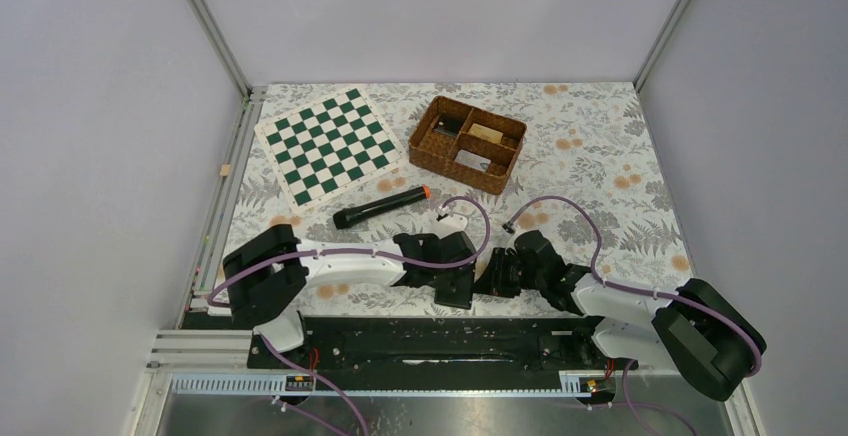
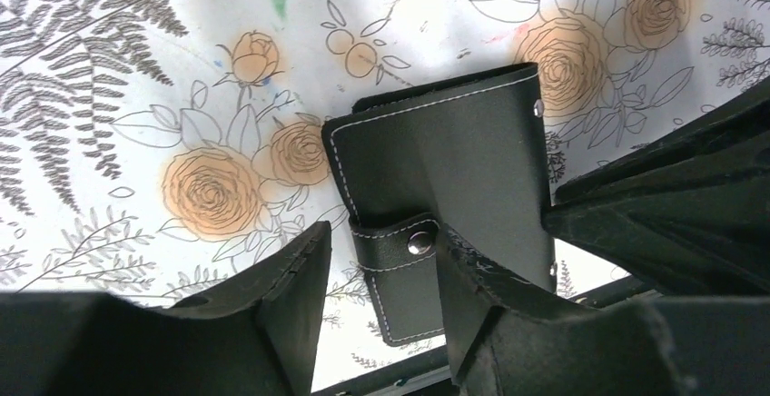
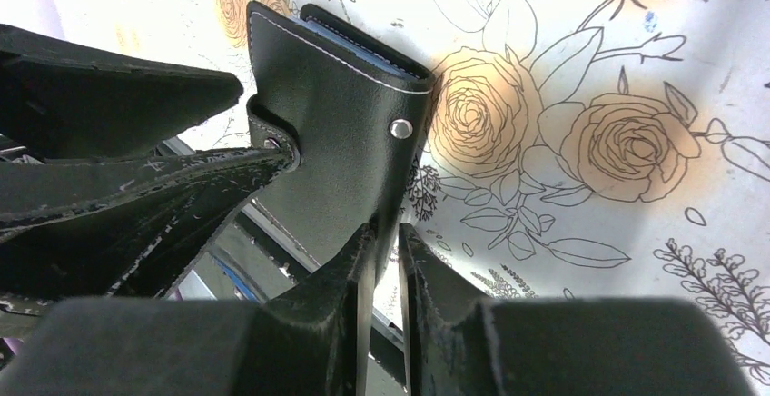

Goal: Take the credit cards out of the card holder
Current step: Open the card holder at the center of the board.

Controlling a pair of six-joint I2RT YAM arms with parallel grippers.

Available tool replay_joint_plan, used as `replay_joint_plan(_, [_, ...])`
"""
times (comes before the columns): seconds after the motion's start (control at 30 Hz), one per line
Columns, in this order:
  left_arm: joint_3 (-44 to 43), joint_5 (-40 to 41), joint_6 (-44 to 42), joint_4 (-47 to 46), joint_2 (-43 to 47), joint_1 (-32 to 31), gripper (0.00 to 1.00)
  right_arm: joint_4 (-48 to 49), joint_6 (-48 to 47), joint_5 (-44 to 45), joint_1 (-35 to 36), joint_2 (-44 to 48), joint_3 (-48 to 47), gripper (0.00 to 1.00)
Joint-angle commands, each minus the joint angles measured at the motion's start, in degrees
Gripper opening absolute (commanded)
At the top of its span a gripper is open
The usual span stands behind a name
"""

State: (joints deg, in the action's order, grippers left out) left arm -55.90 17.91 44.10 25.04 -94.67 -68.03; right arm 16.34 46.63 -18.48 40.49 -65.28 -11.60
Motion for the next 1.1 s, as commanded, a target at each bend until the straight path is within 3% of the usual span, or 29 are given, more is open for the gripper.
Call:
replay_joint_plan(0.0, [-2.66, 3.62, -0.63, 4.22, 3.27, -0.93, 0.47, -0.99, 1.03, -0.16, -0.15, 2.57, 0.2, 0.22])
replay_joint_plan(0.23, [-4.75, 4.18, -1.01, 4.45, 3.8, -2.33, 0.39, -5.52, 3.43, 0.23, -0.17, 13.93, -1.49, 0.2])
replay_joint_plan(0.37, [-5.14, 4.02, -0.69, 4.09, 1.77, -2.37, 0.38, -4.02, 4.58, 1.14, -0.19, 15.04, -1.46, 0.17])
replay_joint_plan(0.6, [-4.05, 2.85, -0.31, 0.89, -0.85, -2.37, 0.38, 6.97, 6.33, 0.39, -0.16, 6.02, 0.06, 0.09])
replay_joint_plan(0.87, [-3.82, 2.98, 0.14, 0.28, -3.59, -2.37, 0.38, 21.54, 9.55, -3.2, -0.17, -9.88, 2.01, 0.08])
replay_joint_plan(1.07, [-2.83, 3.83, 0.16, 0.34, -3.49, -2.37, 0.25, 27.97, 11.33, -3.06, -0.21, -15.34, 4.71, 0.08])
